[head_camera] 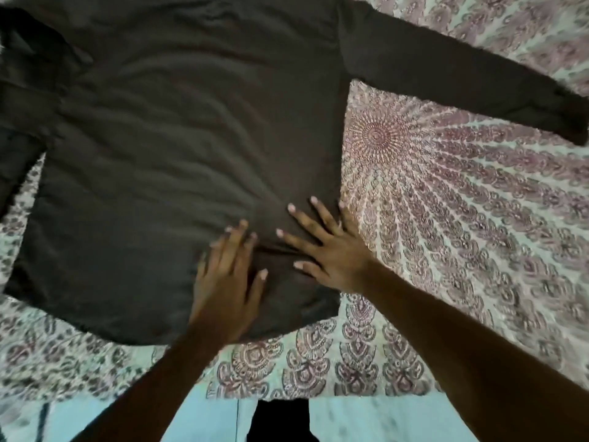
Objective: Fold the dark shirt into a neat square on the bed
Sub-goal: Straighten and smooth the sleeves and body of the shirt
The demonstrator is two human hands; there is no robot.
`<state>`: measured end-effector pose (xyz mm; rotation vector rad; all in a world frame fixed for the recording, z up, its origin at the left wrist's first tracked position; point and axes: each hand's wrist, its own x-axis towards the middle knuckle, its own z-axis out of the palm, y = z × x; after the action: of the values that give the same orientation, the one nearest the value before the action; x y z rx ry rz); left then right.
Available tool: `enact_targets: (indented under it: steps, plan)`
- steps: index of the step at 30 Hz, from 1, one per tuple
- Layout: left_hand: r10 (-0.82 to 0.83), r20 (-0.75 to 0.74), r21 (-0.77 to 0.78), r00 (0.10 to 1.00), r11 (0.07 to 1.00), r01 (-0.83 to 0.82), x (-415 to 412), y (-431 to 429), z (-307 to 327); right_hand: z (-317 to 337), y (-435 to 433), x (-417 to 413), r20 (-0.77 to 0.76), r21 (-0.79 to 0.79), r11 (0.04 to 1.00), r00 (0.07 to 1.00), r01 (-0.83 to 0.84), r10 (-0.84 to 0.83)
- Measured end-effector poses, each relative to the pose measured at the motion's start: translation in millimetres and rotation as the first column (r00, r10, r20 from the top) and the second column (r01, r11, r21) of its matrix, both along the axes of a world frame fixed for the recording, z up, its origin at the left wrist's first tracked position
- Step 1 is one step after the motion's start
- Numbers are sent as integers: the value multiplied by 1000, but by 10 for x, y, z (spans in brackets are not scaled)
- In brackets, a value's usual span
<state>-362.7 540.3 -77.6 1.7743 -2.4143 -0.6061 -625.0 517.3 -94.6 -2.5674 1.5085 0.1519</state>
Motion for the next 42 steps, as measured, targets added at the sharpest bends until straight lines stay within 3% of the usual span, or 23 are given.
enact_targets:
  steps: [2, 5, 7, 10, 13, 17, 19, 23, 26, 27, 28, 30, 32, 34, 36, 39, 42]
  plan:
    - [40, 131, -4, 991, 999, -40, 166, -180, -23, 74, 517, -116, -28, 62, 998, 999, -14, 16]
    - [-168, 279, 47, 945, 986, 162, 354, -41, -98, 242, 868, -87, -69, 147, 974, 984, 174, -165]
    - [-296, 307, 48, 904, 954, 296, 430, 207, -130, 349, 808, 107, -48, 109, 943, 949, 315, -312]
    - [-411, 276, 58, 869, 910, 412, 575, 487, -162, 367, 481, 631, 88, 30, 923, 919, 383, -384]
    - [-497, 232, 52, 836, 864, 500, 713, 641, -193, 189, 82, 1234, 182, 77, 916, 898, 393, -400]
    - [-468, -13, -46, 884, 883, 467, 924, 624, -122, -95, 137, 1575, 127, 89, 864, 854, 496, -504]
    - [-352, -75, -91, 933, 934, 345, 1079, 487, -60, -114, 465, 1522, 93, 51, 767, 762, 639, -641]
    - [-102, 108, -60, 989, 992, 109, 1498, -64, -16, 32, 1201, 1332, -39, 69, 561, 564, 825, -825]
    - [-58, 207, 4, 977, 998, 59, 1837, -358, -74, 115, 1302, 1353, -64, 128, 315, 325, 940, -943]
    - [-78, 225, 21, 971, 997, 76, 1905, -366, -106, 147, 1227, 1389, -44, 123, 275, 282, 954, -958]
    - [-104, 238, 32, 966, 995, 99, 1964, -353, -129, 171, 1103, 1460, -15, 92, 293, 295, 952, -955]
    - [-142, 240, 47, 960, 990, 134, 2039, -277, -161, 201, 741, 1628, 67, 42, 450, 447, 892, -892]
    - [-167, 240, 65, 956, 986, 156, 2098, -204, -168, 184, 367, 1812, 124, 85, 625, 615, 776, -779]
    - [-190, 251, 93, 949, 981, 171, 2169, -170, -164, 113, 219, 1900, 102, 147, 695, 688, 704, -719]
    - [-218, 264, 114, 939, 974, 195, 2237, -183, -158, 78, 371, 1858, 42, 201, 592, 597, 780, -801]
    - [-247, 260, 149, 934, 965, 214, 2289, -217, -149, 167, 840, 1716, -30, 223, 286, 300, 932, -953]
    - [-259, 240, 157, 935, 961, 226, 2318, -262, -74, 262, 984, 1691, -129, 245, 73, 107, 967, -986]
